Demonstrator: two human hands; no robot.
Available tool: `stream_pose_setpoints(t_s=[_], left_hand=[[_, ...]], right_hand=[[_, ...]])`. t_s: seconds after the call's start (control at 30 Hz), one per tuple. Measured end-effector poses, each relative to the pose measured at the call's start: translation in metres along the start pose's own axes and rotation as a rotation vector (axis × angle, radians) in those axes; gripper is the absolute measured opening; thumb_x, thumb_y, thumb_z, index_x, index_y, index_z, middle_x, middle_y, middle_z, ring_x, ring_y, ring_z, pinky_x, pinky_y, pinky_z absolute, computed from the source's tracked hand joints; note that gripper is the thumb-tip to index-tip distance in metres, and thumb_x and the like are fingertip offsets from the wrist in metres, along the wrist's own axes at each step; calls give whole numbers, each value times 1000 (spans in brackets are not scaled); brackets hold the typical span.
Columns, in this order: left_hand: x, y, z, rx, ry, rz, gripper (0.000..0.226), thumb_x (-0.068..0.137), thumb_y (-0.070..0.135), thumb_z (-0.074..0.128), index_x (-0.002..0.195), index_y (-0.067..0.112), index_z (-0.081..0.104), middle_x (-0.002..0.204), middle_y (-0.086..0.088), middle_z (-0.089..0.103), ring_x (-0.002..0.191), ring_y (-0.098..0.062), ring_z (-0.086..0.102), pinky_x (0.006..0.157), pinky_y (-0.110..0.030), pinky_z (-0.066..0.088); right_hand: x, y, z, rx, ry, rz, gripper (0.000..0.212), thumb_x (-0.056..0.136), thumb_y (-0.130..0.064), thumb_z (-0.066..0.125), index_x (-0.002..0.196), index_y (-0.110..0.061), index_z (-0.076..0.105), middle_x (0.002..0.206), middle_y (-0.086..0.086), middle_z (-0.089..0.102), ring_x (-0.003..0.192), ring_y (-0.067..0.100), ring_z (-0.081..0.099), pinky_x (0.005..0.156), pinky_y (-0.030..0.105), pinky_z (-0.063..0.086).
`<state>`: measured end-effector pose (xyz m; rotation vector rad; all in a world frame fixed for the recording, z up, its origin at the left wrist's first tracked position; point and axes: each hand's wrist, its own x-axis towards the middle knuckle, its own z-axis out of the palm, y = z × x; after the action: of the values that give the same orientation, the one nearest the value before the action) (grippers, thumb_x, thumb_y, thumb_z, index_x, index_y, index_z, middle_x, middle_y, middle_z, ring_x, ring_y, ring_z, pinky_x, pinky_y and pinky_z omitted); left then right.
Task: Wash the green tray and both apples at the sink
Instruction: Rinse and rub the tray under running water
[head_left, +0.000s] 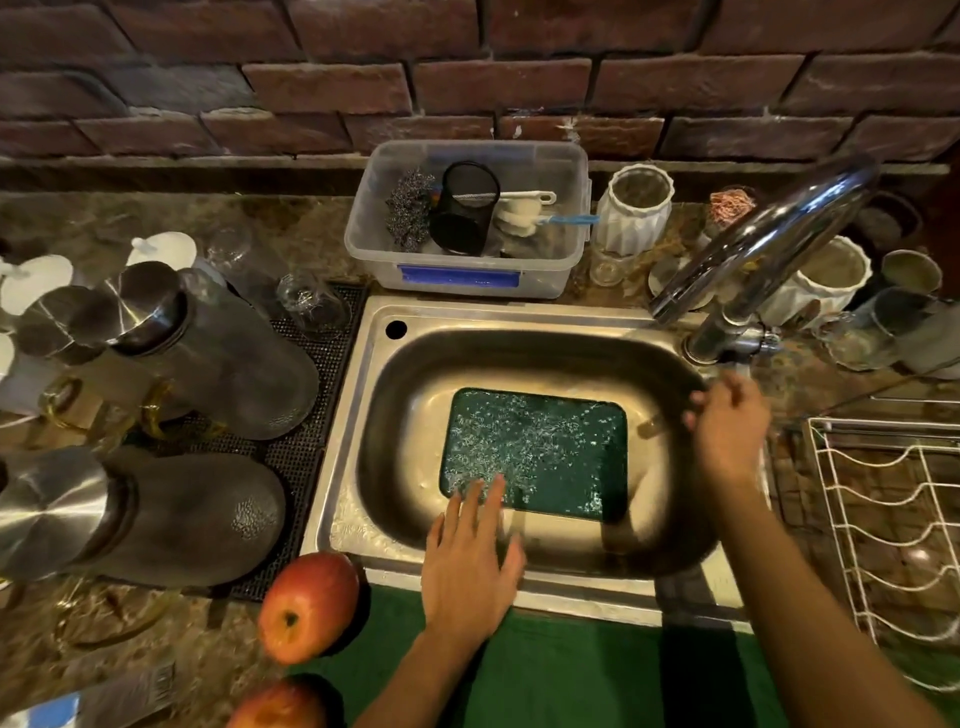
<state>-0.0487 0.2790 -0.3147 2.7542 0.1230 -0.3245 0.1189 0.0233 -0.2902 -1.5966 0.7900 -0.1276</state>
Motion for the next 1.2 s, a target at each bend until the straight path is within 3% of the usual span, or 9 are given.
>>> stream_pose_setpoints(t_s=[0.1, 0.2, 0.27, 0.33, 0.4, 0.73, 0.9, 1.0, 1.2], left_hand=[[35, -2, -3, -272, -10, -175, 67, 95, 32, 51, 156, 29, 24, 145, -3, 53, 128, -25, 52, 111, -49, 38], [77, -15, -4, -439, -15, -390, 56, 93, 14, 59, 147, 14, 42, 136, -16, 57, 123, -37, 54, 105, -50, 42], [100, -27, -2, -518, -33, -499, 51, 92, 7, 59, 141, 6, 46, 129, -24, 58, 119, -42, 56, 102, -51, 44], [117, -38, 0, -559, -43, -573, 50, 92, 5, 59, 141, 2, 47, 127, -28, 59, 116, -43, 58, 100, -50, 46], [129, -45, 4, -554, -65, -608, 51, 94, 7, 59, 142, 3, 46, 128, -26, 60, 117, -40, 58, 100, -46, 47], [162, -66, 23, -705, -45, -753, 20, 93, 3, 60, 113, 6, 64, 112, -16, 67, 101, -30, 61, 85, -33, 47], [167, -71, 35, -884, -47, -823, 15, 95, -2, 57, 105, 4, 66, 103, -20, 70, 92, -35, 67, 79, -39, 56], [167, -73, 39, -925, -1, -838, 14, 97, -2, 55, 92, 6, 65, 88, -14, 67, 76, -24, 63, 59, -25, 50], [168, -76, 46, -966, 46, -876, 24, 99, 9, 57, 77, 12, 65, 76, -7, 63, 73, -21, 57, 54, -23, 46]], right_hand=[[-16, 37, 12, -131, -138, 107, 28, 100, -13, 48, 125, -8, 59, 96, 12, 63, 79, 18, 58, 70, 35, 49], [-14, 65, 15, -242, -203, 229, 18, 97, -7, 49, 104, -9, 66, 97, 14, 64, 90, 29, 58, 83, 46, 49], [-8, 78, 18, -291, -244, 258, 24, 95, -3, 49, 78, -14, 61, 80, 9, 58, 77, 23, 53, 71, 36, 43], [-3, 87, 23, -316, -257, 304, 23, 97, -6, 50, 81, -17, 62, 81, 6, 56, 75, 20, 52, 69, 32, 41], [2, 96, 26, -303, -242, 338, 16, 98, -8, 51, 92, -13, 65, 89, 11, 61, 85, 25, 56, 75, 36, 44], [9, 117, 33, -296, -253, 415, 30, 97, 0, 49, 70, -10, 60, 70, 11, 61, 64, 25, 56, 54, 29, 43], [8, 121, 38, -220, -203, 455, 28, 99, 0, 52, 76, -11, 63, 76, 8, 65, 67, 20, 60, 56, 28, 46], [9, 126, 36, -194, -177, 469, 24, 98, -1, 52, 78, -2, 65, 75, 13, 64, 68, 24, 57, 61, 30, 47], [10, 128, 37, -139, -170, 471, 26, 98, -5, 55, 74, -2, 65, 80, 18, 62, 76, 25, 54, 72, 38, 46]])
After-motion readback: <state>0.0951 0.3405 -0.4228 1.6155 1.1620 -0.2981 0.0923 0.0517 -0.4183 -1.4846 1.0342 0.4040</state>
